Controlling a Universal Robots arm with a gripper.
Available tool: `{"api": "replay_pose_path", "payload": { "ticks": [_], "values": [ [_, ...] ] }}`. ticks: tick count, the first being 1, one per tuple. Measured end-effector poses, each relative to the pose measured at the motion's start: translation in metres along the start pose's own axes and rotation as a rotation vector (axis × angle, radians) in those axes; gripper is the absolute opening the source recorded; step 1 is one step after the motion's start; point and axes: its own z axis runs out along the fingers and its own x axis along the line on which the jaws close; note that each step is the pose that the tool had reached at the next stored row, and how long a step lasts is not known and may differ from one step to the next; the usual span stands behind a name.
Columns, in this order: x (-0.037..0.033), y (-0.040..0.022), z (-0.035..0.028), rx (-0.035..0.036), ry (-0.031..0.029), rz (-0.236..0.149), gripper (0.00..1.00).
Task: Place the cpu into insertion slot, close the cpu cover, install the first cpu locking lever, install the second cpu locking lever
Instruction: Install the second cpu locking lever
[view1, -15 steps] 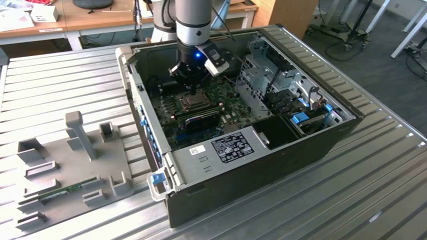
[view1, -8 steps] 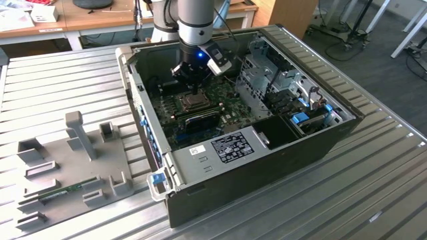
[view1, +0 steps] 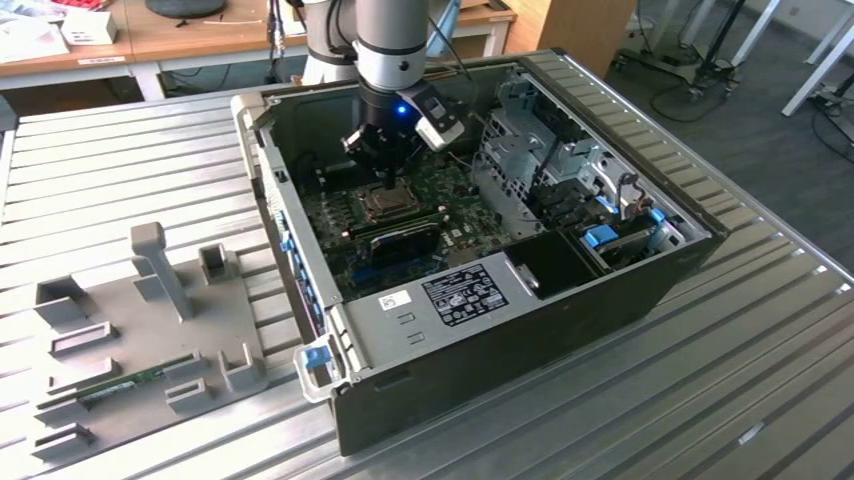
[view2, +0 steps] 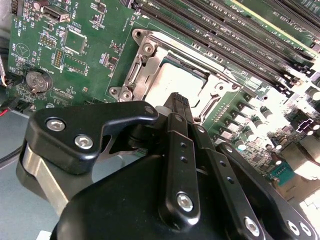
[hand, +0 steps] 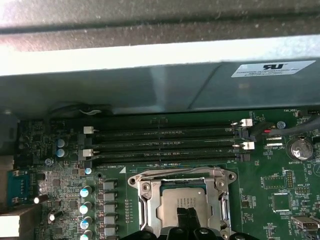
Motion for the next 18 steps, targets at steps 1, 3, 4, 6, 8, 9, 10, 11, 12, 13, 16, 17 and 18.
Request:
{"api": "replay_pose_path", "payload": {
  "ticks": [1,3,4,6,8,9,10,11,12,13,16,17,18],
  "values": [
    [0.0000,0.0000,0.0000,0.0000,0.0000,0.000,0.11],
    [0.0000,0.0000,-0.0008,0.0003,0.0001,0.000,0.11],
    [0.0000,0.0000,-0.0013,0.0001,0.0001,0.000,0.11],
    [-0.0001,0.0001,-0.0026,0.0001,0.0000,0.000,0.11],
    [-0.0002,0.0002,-0.0038,0.0001,0.0000,0.000,0.11],
    [-0.0002,0.0002,-0.0043,0.0001,0.0000,0.000,0.11],
    [-0.0002,0.0003,-0.0048,0.0000,0.0000,0.000,0.11],
    [-0.0003,0.0003,-0.0055,0.0000,0.0000,0.000,0.11],
    [-0.0003,0.0003,-0.0063,0.0000,0.0000,0.000,0.11],
    [-0.0003,0.0004,-0.0068,0.0001,0.0000,0.000,0.11],
    [-0.0004,0.0004,-0.0082,0.0001,0.0000,0.000,0.11],
    [-0.0004,0.0005,-0.0087,0.0001,0.0000,0.000,0.11],
    [-0.0004,0.0005,-0.0095,0.0000,0.0000,0.000,0.11]
  ]
}}
